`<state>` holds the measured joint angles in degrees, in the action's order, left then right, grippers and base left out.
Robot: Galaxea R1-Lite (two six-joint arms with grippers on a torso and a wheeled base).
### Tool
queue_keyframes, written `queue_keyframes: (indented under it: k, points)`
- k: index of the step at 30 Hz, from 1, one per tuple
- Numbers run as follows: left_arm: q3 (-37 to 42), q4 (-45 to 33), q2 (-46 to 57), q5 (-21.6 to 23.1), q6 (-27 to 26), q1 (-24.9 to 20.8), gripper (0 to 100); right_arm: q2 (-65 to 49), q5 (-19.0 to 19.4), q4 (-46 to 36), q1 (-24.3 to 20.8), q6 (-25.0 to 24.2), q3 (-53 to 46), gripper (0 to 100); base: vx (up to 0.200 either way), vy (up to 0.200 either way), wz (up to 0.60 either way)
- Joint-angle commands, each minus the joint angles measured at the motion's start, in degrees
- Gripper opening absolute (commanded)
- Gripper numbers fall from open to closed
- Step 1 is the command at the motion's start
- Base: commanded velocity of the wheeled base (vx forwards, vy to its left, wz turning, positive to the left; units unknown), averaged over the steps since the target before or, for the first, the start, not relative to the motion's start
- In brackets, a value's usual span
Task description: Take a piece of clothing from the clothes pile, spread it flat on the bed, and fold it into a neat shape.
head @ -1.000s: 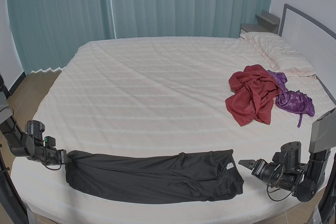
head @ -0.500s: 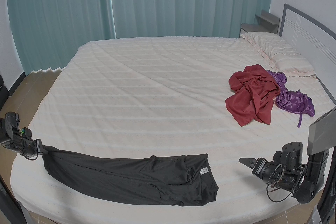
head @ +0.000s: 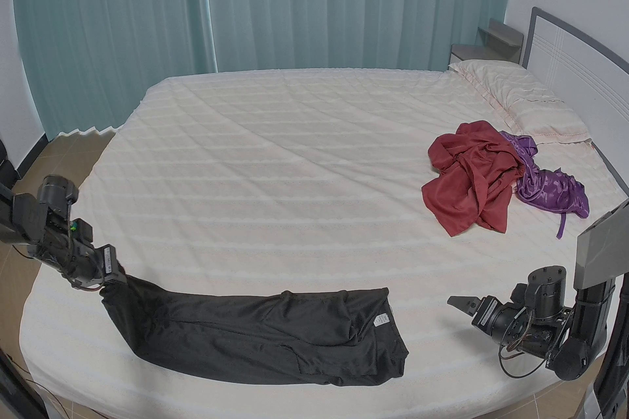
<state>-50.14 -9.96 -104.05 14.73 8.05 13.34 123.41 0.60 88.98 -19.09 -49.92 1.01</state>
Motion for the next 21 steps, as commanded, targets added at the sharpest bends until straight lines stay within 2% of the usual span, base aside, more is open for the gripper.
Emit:
queue_keyframes:
  k: [1,2,4,11,14,15,21]
  points:
    - [-1.1,-3.2,8.7,-9.6,15.2,-19.9,0,0.0,0.0,0.5,0.1,0.0,-0.4,100,0.0,0.0,0.0]
    - [-2.2,-3.3,8.2,-13.3,19.2,-25.3,0,-0.1,0.0,0.5,0.1,0.0,-0.4,100,0.0,0.0,0.0]
    - [-4.1,-3.3,7.0,-16.9,23.8,-31.5,0,-0.1,0.0,0.5,0.1,0.0,-0.3,100,0.0,0.0,0.0]
    - [-13.4,-4.4,-4.1,-22.9,35.5,-45.8,0,-0.2,0.1,0.5,0.1,0.0,-0.2,100,0.0,0.0,0.0]
    - [-16.5,-5.8,-6.7,-23.3,37.9,-48.9,0,-0.2,0.1,0.5,0.1,0.0,-0.2,100,0.0,0.0,0.0]
    - [-19.4,-6.8,-8.8,-23.3,39.9,-51.5,0,-0.2,0.1,0.5,0.1,0.0,-0.2,100,0.0,0.0,0.0]
    - [-27.3,-7.4,-12.6,-22.7,43.1,-55.0,0,-0.2,0.5,0.5,0.0,0.0,-0.2,100,0.0,0.0,0.0]
